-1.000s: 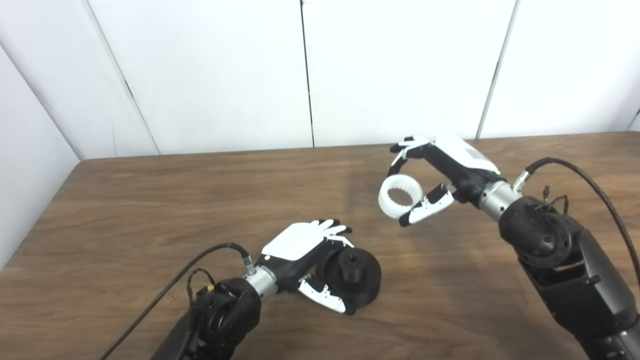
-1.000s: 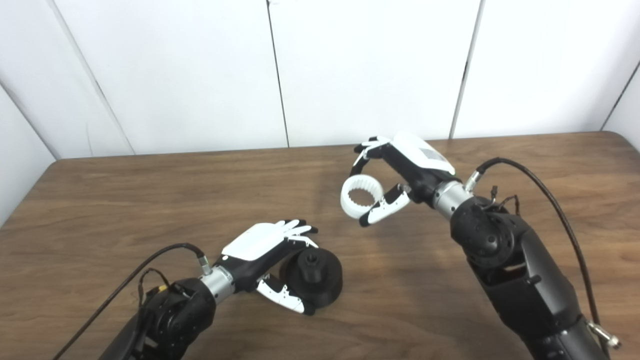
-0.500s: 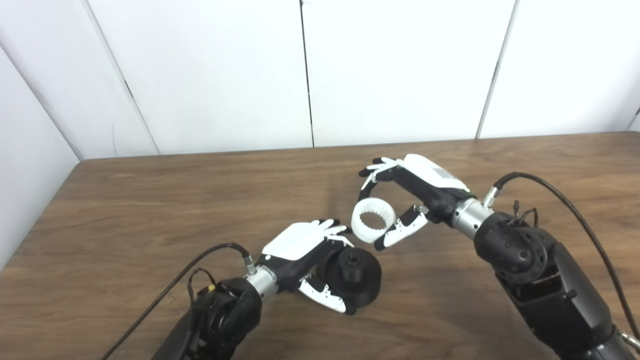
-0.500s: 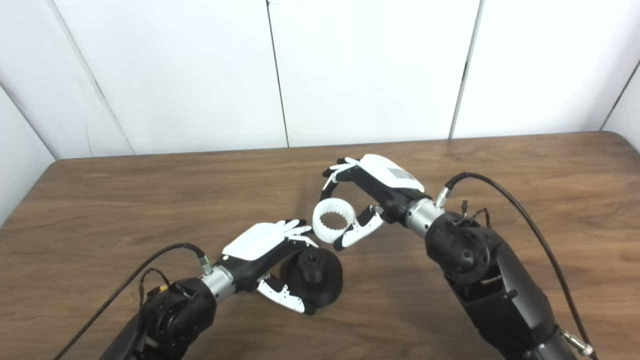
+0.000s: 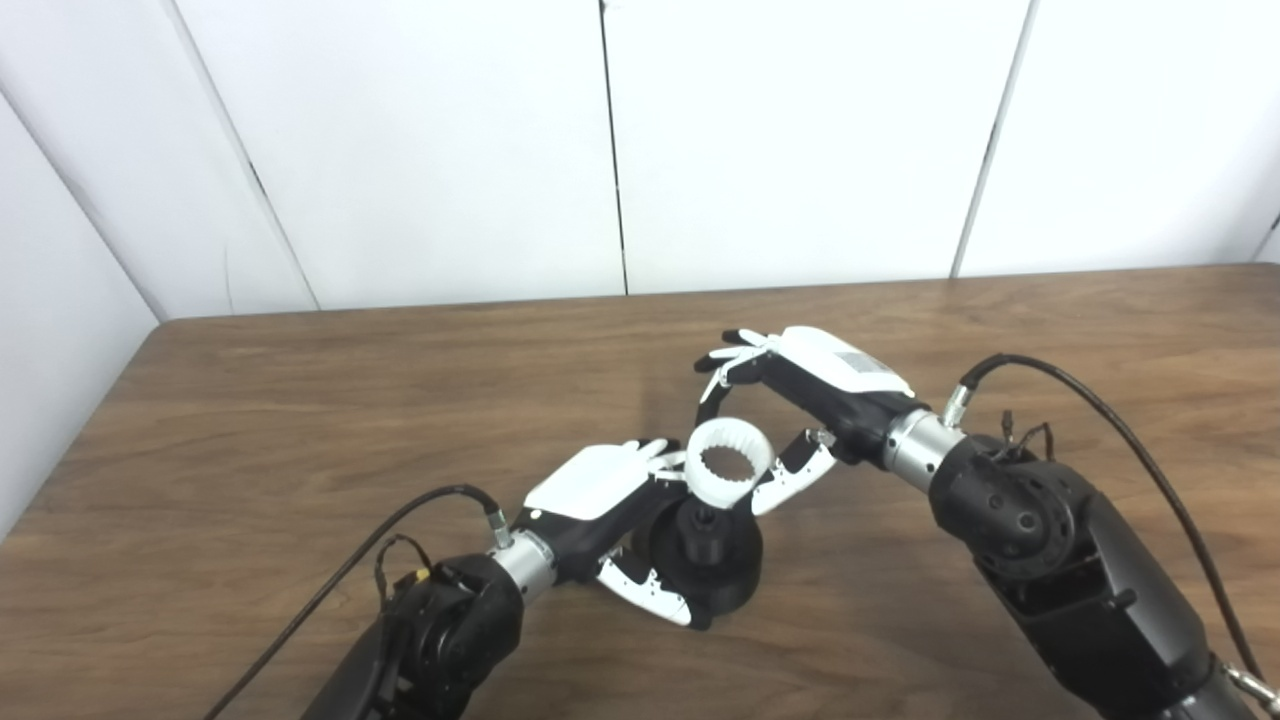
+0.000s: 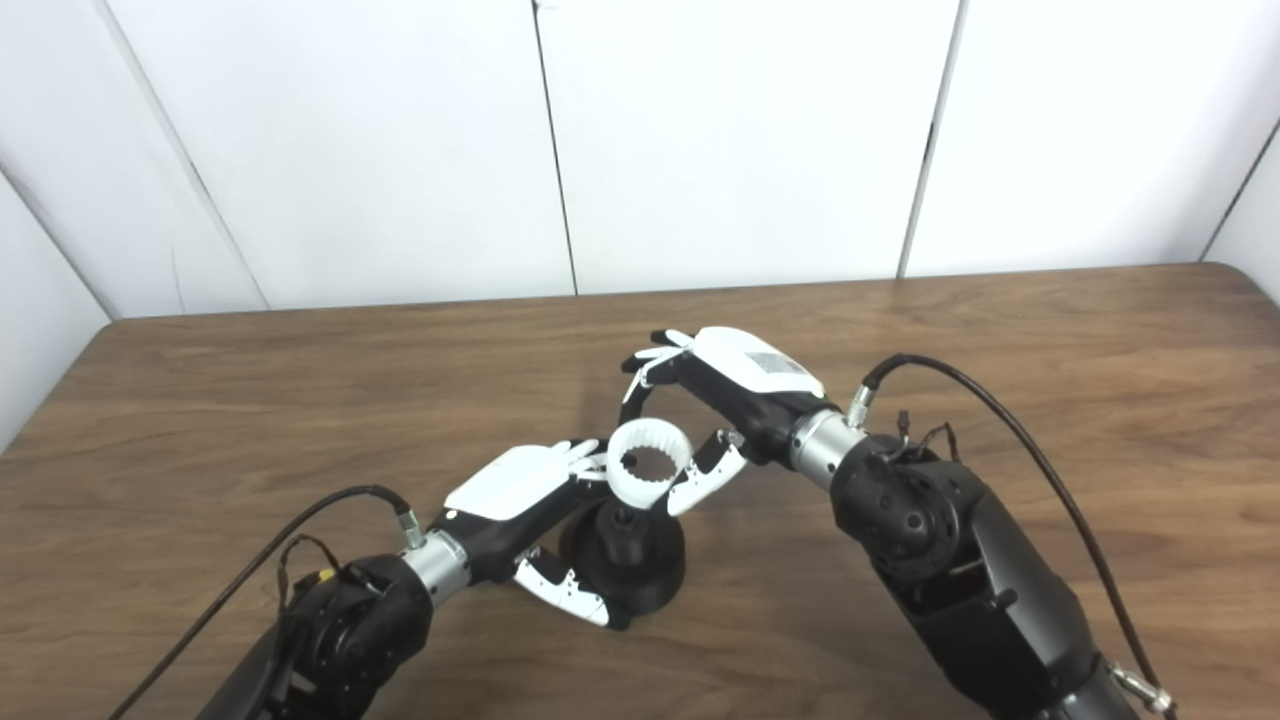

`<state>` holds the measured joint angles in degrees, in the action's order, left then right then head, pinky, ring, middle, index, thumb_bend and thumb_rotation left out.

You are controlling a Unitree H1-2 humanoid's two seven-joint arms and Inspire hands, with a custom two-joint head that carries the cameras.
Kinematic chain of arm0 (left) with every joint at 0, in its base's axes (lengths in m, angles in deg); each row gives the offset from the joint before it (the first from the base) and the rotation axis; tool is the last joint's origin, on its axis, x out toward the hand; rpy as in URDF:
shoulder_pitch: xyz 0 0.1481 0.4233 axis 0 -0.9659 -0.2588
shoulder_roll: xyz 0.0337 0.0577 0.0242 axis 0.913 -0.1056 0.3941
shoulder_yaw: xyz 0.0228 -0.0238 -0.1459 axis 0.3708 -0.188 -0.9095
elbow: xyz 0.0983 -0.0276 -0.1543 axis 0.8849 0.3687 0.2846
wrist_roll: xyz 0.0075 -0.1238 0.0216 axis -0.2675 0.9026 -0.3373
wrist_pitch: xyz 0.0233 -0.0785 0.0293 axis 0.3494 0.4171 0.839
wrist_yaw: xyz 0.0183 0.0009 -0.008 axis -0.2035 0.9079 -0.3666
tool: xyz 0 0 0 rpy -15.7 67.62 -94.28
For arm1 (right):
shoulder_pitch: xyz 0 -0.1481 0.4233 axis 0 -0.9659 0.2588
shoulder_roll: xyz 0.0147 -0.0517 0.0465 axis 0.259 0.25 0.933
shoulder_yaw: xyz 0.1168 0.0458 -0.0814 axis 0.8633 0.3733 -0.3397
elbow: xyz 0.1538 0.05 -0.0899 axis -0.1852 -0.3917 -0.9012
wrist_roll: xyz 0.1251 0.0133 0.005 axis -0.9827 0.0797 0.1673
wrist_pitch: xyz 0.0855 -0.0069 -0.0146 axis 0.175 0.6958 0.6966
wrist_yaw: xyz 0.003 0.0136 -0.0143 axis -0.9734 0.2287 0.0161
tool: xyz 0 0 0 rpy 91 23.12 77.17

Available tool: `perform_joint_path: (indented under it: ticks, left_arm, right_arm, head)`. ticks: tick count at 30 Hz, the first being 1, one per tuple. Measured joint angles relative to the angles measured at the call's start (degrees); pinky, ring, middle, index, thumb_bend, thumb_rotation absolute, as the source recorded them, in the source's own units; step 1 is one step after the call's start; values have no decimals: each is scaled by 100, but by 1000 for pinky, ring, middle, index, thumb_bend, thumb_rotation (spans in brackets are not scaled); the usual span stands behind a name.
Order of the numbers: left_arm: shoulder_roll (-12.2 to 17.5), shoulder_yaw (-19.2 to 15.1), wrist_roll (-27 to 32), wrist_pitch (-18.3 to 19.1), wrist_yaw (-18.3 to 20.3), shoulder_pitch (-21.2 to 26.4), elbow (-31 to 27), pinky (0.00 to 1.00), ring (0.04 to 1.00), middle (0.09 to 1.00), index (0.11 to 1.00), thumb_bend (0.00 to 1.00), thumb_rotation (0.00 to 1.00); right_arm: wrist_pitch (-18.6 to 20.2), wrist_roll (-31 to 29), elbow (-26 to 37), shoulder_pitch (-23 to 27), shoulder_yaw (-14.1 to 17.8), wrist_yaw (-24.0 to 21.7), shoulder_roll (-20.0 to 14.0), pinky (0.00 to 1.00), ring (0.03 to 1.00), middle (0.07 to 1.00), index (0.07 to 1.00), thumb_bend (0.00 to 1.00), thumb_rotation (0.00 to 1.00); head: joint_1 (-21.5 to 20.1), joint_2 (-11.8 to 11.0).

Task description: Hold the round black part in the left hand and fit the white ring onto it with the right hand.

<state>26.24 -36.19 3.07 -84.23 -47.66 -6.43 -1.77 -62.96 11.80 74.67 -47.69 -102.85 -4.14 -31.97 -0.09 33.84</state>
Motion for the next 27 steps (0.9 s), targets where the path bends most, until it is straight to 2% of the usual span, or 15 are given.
perform_joint_path:
  ticks: [27]
  left_arm:
    - [32, 8, -2, -17, 30, 6, 2, 1000, 1000, 964, 737, 961, 470]
  right_arm:
    - [-7, -44, 189, -2, -5, -167, 1, 1000, 984, 861, 491, 524, 148]
  head:
    - [0, -9]
